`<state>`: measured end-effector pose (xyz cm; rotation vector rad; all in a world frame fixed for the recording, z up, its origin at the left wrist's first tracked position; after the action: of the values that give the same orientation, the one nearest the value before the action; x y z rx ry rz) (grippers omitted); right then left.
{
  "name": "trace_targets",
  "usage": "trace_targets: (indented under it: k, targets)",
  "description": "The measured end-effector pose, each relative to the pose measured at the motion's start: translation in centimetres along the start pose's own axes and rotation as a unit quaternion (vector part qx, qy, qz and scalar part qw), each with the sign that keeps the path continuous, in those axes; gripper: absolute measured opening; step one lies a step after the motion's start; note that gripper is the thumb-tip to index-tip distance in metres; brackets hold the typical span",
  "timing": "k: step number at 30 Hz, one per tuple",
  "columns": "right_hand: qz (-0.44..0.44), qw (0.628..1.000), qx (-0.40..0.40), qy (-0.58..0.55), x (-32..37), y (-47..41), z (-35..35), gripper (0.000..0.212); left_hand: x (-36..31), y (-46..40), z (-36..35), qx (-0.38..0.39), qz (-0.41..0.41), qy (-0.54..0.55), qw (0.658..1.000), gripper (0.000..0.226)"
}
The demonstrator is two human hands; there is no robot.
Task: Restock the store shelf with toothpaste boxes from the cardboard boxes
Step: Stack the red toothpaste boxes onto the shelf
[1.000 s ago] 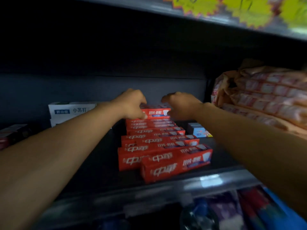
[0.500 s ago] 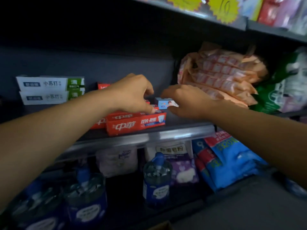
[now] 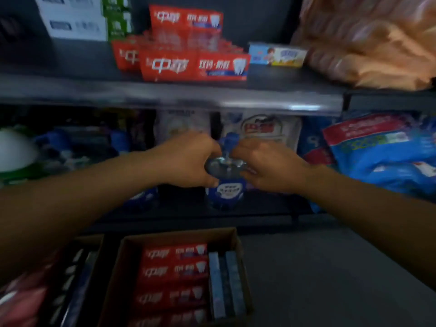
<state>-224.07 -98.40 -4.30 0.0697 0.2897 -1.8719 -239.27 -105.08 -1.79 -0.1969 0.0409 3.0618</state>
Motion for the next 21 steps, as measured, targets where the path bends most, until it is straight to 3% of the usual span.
trace_targets:
  k: [4,8,21]
  targets:
    - [0.028,0.995,0.031,-0.091,2.2,-0.8,-6.1,0.032,3.4,1.9,-5.7,0.081,0.08,-0.008,0.994,0.06]
    - [0.058,0.985,0.089,-0.134,6.2,-1.1,-12.2,0.038,6.5,4.3,-10.7,0.161,0.113,-0.002,0.981,0.034]
    - [0.014,0.939,0.238,-0.248,14.7,-2.0,-25.8,0.054,12.8,7.6,-21.9,0.237,0.094,0.017,0.967,0.024]
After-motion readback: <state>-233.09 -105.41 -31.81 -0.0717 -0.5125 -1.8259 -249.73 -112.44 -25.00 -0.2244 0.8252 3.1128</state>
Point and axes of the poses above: each hand's wrist, its own y-axis away from the middle knuckle, its own z-axis out of the back of the hand, x = y × z, the point moved 3 cm from there along -y, towards the middle knuckle, and after that the axes turned 9 degrees about z, right-handed, at the moved point
